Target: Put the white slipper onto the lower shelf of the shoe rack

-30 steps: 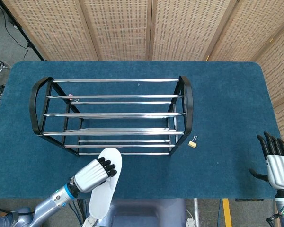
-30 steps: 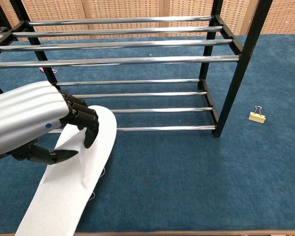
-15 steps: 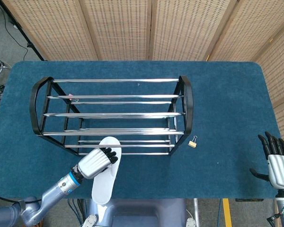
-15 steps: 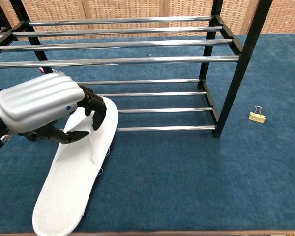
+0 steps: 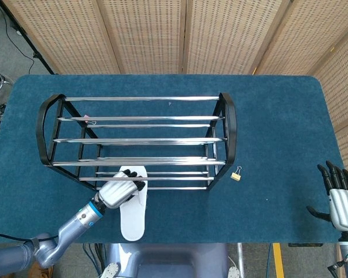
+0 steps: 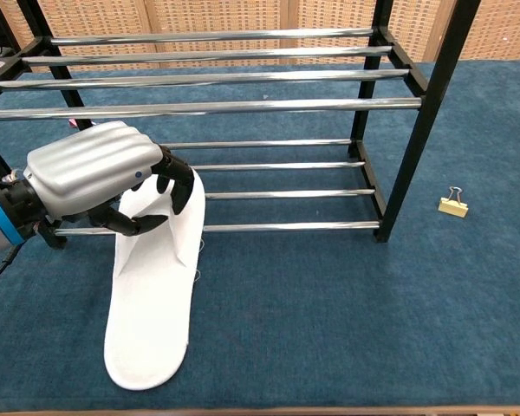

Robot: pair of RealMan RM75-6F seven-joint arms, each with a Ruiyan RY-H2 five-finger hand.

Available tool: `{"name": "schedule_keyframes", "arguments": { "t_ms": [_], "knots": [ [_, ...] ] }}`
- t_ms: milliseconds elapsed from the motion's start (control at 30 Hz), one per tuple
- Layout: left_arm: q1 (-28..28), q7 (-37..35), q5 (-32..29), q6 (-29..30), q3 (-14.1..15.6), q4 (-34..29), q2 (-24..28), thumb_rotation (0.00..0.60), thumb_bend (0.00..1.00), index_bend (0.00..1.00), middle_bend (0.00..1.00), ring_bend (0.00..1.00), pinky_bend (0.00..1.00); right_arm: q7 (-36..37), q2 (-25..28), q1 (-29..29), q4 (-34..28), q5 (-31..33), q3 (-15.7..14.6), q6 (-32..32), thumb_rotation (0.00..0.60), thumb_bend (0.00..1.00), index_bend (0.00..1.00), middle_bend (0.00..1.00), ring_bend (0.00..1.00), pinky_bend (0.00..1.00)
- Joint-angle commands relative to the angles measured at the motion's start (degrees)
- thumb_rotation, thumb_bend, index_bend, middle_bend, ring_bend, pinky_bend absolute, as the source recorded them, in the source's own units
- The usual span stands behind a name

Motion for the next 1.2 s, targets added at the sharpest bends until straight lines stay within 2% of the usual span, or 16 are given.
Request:
{"name": "schedule_keyframes", "arguments": {
  "t_ms": [33, 933, 1200],
  "knots": [
    [-0.5, -0.5, -1.8, -1.0, -0.9, 0.8, -0.6, 0.6, 0.52, 0.73, 0.54, 0.49, 0.59, 0.0, 0.0, 0.0, 0.1, 0.1, 0.0, -0.2, 0.6, 0.0, 0.0, 0.0, 0.0, 0.0],
    [-5.6, -1.8, -5.5, -3.3, -3.5, 3.4, 0.4, 0.6, 0.52, 0.73, 0.54, 0.49, 0.59, -0.4, -0.3, 0.2, 0.3, 0.9, 0.1, -0.8, 0.6, 0.0, 0.0, 0.0, 0.0, 0.0],
    [-5.9, -1.9, -6.3, -3.6, -3.1, 4.4, -0.6, 0.6, 0.51, 0.73, 0.54, 0.49, 0.59, -0.2, -0.3, 0.3, 0.4, 1.0, 0.1, -1.0, 0.6, 0.0, 0.0, 0.0, 0.0, 0.0]
  ]
}}
